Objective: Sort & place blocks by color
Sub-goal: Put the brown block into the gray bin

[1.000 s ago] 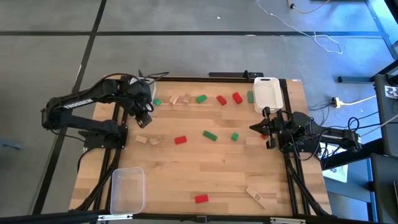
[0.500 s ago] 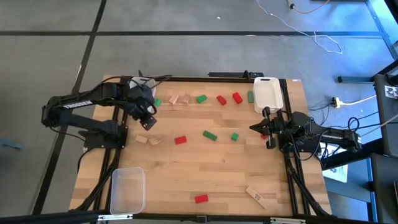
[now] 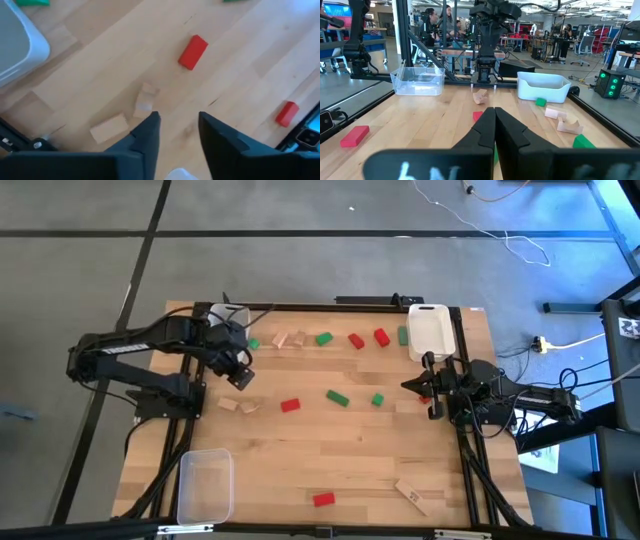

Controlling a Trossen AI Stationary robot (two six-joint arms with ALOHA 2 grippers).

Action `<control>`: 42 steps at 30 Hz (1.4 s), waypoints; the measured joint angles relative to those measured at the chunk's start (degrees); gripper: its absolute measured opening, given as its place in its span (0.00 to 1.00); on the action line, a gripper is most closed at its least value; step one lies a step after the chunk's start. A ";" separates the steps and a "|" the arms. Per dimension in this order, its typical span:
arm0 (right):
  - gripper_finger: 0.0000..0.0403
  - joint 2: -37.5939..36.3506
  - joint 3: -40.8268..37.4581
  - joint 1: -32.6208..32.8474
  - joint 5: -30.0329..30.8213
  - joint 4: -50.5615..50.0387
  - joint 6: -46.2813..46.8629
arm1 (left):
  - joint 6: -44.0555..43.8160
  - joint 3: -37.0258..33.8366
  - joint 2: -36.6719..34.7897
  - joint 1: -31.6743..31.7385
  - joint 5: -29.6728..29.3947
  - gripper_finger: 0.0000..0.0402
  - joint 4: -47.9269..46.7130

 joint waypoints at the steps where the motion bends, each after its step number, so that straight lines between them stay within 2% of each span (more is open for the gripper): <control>1: 0.01 -0.02 0.00 -0.02 0.00 0.00 0.00 | 0.00 -0.35 0.00 0.14 -0.01 0.37 -0.01; 8: 0.01 0.00 0.00 -0.02 0.00 0.00 0.00 | 2.85 -2.78 -0.02 0.44 0.15 0.61 1.43; 13: 0.01 0.00 -0.01 0.00 0.00 0.00 0.00 | 5.40 -6.80 -0.02 0.18 3.43 0.69 5.85; 20: 0.01 0.00 -0.02 -0.02 -0.01 0.00 0.00 | 6.06 -14.54 -0.02 -2.35 4.19 0.70 11.17; 29: 0.01 -0.02 0.00 0.00 -0.01 0.00 0.00 | 19.13 -25.43 0.00 -9.27 -0.57 0.70 22.19; 36: 0.01 -0.02 -0.01 0.00 0.00 0.00 0.00 | 20.80 -28.49 -0.02 -13.16 -7.43 0.70 27.45; 42: 0.01 0.00 -0.01 -0.02 -0.01 0.00 0.00 | 22.12 -31.43 -0.02 -15.89 -7.50 0.70 32.36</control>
